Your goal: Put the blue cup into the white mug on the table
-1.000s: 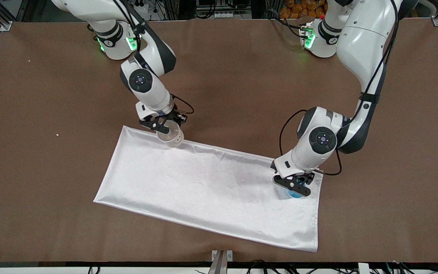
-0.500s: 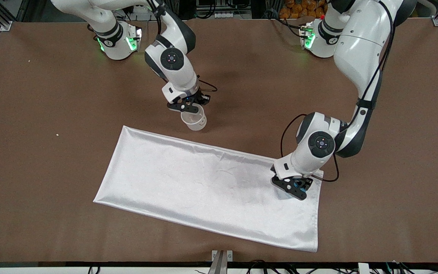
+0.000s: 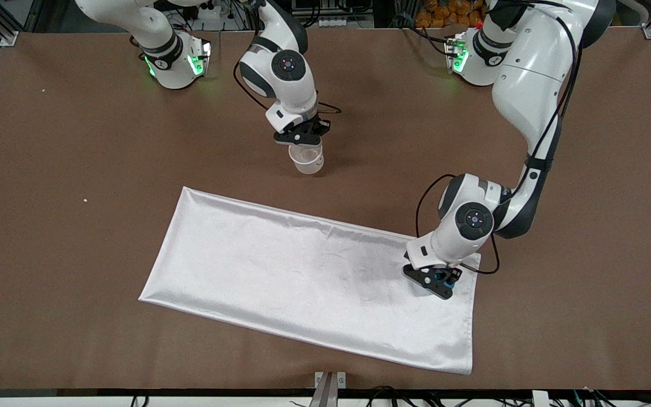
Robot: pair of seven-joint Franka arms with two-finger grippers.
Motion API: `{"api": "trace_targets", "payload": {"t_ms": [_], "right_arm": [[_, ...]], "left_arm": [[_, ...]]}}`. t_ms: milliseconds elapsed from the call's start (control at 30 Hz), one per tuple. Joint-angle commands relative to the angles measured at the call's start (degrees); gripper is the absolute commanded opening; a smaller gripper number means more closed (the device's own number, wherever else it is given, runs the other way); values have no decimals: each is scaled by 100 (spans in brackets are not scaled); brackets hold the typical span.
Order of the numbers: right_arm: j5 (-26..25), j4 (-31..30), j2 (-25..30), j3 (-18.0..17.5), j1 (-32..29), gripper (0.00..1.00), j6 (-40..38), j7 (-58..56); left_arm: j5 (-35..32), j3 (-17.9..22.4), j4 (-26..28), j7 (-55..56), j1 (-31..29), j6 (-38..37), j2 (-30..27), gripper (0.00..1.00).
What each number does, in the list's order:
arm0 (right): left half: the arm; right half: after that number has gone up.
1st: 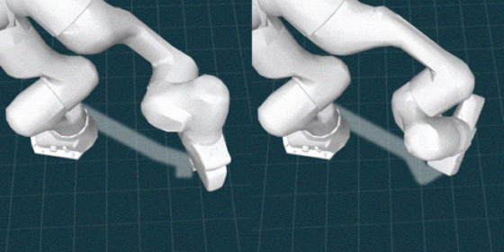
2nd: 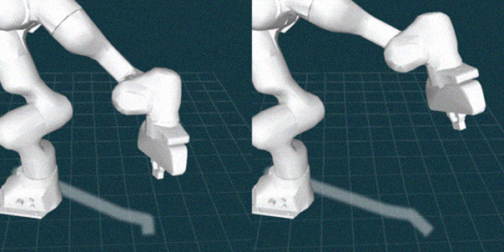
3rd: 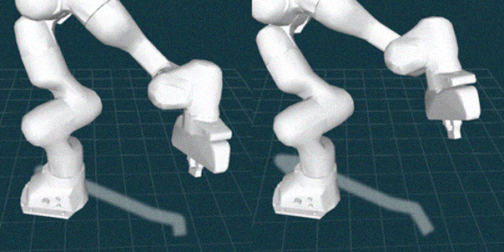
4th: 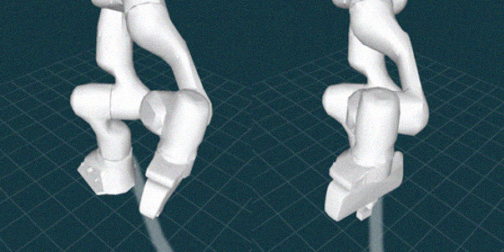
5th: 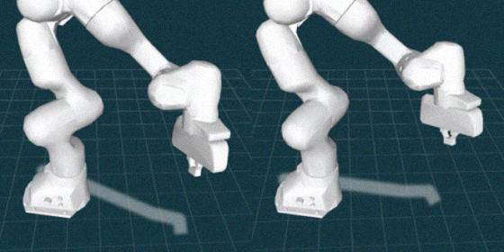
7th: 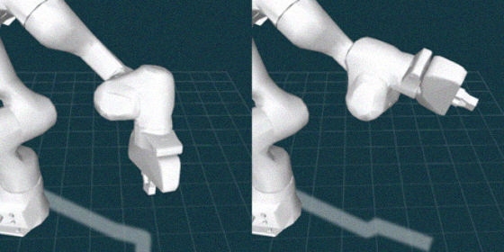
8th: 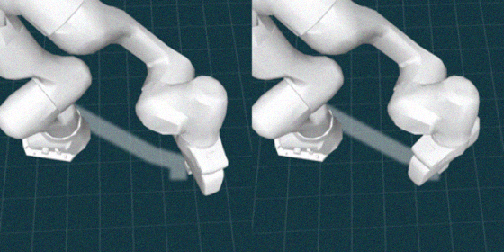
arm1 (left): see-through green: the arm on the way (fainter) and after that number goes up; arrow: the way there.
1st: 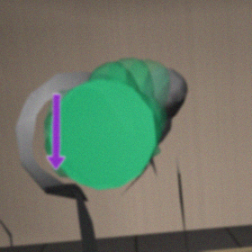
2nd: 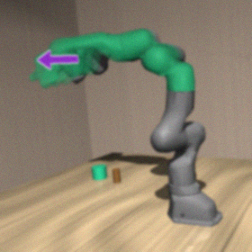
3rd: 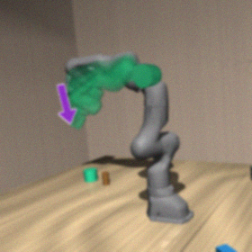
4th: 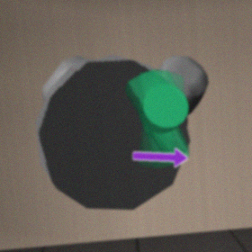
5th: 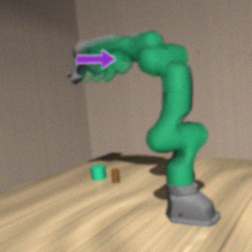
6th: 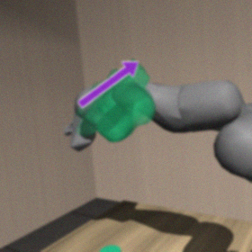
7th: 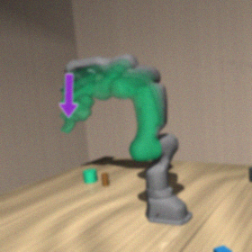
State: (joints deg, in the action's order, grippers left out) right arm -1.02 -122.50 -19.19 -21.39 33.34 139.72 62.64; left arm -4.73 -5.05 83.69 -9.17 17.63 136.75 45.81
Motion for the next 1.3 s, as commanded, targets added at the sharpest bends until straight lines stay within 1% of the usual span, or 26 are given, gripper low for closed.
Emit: {"api": "trace_targets", "payload": {"t_ms": [0, 100, 167, 200, 300, 433, 467, 500, 533, 567, 600, 933, 1100, 1167, 1267], "right_arm": [[-460, 244, -374, 30, 155, 0, 47, 441], [-776, 411, -603, 30, 172, 0, 47, 740], [-970, 508, -734, 30, 181, 0, 47, 907], [-1031, 551, -779, 30, 181, 0, 47, 969], [-1155, 666, -919, 30, 181, 0, 47, 1057], [-1208, 719, -973, 30, 181, 0, 47, 1066], [-1225, 736, -973, 30, 181, 1, 38, 1075], [-1225, 745, -973, 30, 181, 20, 38, 1101], [-1225, 754, -973, 39, 181, 51, 38, 1171], [-1225, 763, -973, 39, 181, 88, 38, 1276], [-1252, 780, -973, 39, 190, 100, 38, 1373], [-1305, 903, -929, 30, 199, 100, -41, 1505], [-1313, 991, -850, -23, 199, 100, -94, 1988], [-1305, 1061, -806, -119, 190, 100, -295, 2155], [-1305, 1351, -735, -251, 181, 100, -891, 2287]], "left_arm": [[-125, -14, -160, -129, -49, 45, 156, 44], [-125, -14, -151, -129, -58, 45, 165, 18], [-125, -14, -151, -129, -67, 45, 165, 5], [-125, -14, -151, -129, -67, 45, 165, 0], [-116, -5, -151, -111, -67, 54, 165, 0], [-116, -5, -142, -111, -93, 54, 165, 0], [-116, -5, -142, -111, -93, 54, 165, 0], [-116, -5, -142, -111, -93, 54, 165, 0], [-116, -5, -142, -111, -93, 54, 165, 0], [-116, -5, -142, -120, -102, 71, 165, 0], [-125, -5, -134, -120, -119, 89, 165, 0], [-134, 4, -142, -111, -128, 89, 156, 0], [-143, 22, -151, -111, -128, 89, 104, 0], [-143, 57, -151, -111, -128, 89, 86, 0], [-143, 57, -160, -111, -137, 89, 51, 0]]}}
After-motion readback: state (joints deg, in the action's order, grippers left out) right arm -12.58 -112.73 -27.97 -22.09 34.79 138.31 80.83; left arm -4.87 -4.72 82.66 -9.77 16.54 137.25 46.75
